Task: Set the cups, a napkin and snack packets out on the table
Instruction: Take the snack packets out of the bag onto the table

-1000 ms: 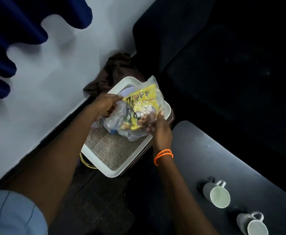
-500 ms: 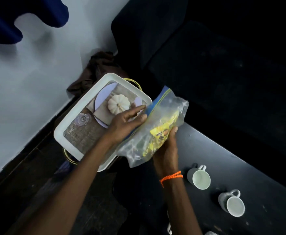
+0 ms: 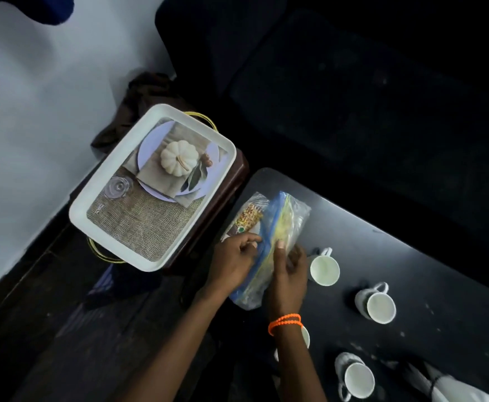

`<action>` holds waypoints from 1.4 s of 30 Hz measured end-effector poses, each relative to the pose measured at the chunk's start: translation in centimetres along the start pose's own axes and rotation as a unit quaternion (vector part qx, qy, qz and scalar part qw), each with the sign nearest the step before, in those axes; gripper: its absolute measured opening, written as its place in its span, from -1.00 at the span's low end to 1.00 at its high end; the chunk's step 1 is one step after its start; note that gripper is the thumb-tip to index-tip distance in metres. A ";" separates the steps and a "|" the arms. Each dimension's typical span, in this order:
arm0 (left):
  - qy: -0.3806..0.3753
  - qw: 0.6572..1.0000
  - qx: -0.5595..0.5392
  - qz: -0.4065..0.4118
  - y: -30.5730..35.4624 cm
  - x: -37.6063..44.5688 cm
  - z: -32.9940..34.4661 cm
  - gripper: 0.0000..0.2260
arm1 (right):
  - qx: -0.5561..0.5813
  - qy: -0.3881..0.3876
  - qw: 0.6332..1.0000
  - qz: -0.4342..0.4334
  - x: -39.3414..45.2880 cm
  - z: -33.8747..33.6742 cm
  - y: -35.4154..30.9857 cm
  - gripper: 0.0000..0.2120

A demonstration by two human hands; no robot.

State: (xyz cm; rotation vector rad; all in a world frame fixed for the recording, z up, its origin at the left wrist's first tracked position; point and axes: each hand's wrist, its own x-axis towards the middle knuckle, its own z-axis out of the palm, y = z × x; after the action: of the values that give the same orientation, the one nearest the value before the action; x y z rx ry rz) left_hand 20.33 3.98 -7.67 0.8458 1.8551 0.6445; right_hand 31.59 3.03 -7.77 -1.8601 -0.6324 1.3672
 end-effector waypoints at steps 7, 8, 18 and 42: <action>-0.004 0.996 0.073 0.041 0.3 -0.9 0.7 -0.72 | -0.080 0.048 0.993 -0.075 -0.4 -0.7 -0.8 -0.71; 0.019 0.994 0.090 0.055 0.3 -1.0 0.9 -0.61 | -0.094 0.046 0.991 -0.079 -0.2 -0.8 -1.0 -0.79; 0.189 0.976 -0.007 0.108 4.7 -2.9 -1.6 -0.89 | -0.195 0.073 0.963 -0.169 -0.7 -4.0 -4.7 -0.75; 0.262 0.961 -0.067 0.059 4.9 -4.2 -3.7 -0.84 | -0.502 -0.201 0.807 -0.236 -1.5 2.8 -7.5 -0.84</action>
State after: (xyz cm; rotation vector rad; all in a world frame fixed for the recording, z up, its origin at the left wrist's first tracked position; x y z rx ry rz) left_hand 19.56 3.49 -0.26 0.7465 2.2063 1.1423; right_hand 28.75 7.31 -1.41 -1.8834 -2.2185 1.1417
